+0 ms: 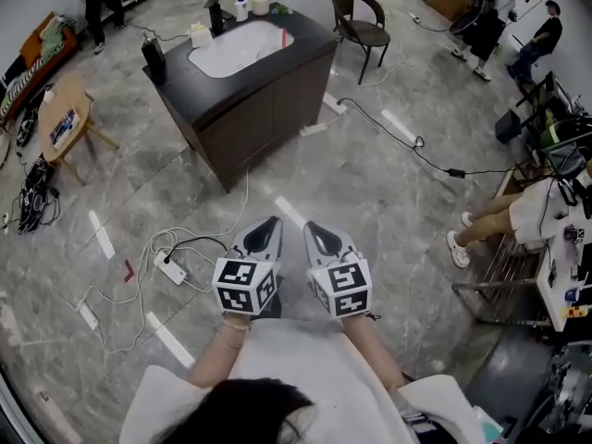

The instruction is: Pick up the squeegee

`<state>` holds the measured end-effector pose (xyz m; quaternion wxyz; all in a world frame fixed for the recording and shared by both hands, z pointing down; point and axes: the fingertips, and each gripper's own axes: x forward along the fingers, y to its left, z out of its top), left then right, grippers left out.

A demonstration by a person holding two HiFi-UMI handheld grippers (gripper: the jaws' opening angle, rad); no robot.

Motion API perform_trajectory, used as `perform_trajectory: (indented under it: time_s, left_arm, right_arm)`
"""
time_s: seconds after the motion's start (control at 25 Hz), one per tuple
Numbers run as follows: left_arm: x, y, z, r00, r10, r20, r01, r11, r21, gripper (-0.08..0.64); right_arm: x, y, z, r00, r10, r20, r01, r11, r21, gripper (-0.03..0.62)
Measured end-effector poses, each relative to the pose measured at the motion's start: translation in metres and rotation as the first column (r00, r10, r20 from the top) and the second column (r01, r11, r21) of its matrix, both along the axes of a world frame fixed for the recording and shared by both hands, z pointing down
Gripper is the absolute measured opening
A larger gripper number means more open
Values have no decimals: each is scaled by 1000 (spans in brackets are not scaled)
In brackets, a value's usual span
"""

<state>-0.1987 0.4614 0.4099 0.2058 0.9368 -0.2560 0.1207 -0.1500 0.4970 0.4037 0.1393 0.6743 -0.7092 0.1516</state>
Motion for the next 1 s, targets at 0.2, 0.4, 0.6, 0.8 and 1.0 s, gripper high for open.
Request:
perform_trajectory:
  time_s: [0.2,0.4,0.6,0.8,1.0]
  left_arm:
    - [4,-29,-1,1000,15,-8,-15,1000,4,40]
    - [1,-68,-5,999,31,-14,-31,999,27,40]
    - [-1,-106,-9,999,31,-36,-30,999,22,41]
    - [1,-120,-14,997,51,-57,-49,998,31,40]
    - [-9,-136,-13,998,47,-49,-46,999,26,40]
  right_arm:
    - [2,-32,0,1000,12,10,-12,1000,6,28]
    - [-2,-70,2,999,27,19,-27,999,18,28]
    - [-8,-107,-7,1000,27,9,-27,999,28,28]
    - [1,-120,-9,997,79,17,-79,997,23,28]
    - [-12,-136,-7,996,77,35,-78,997,22,28]
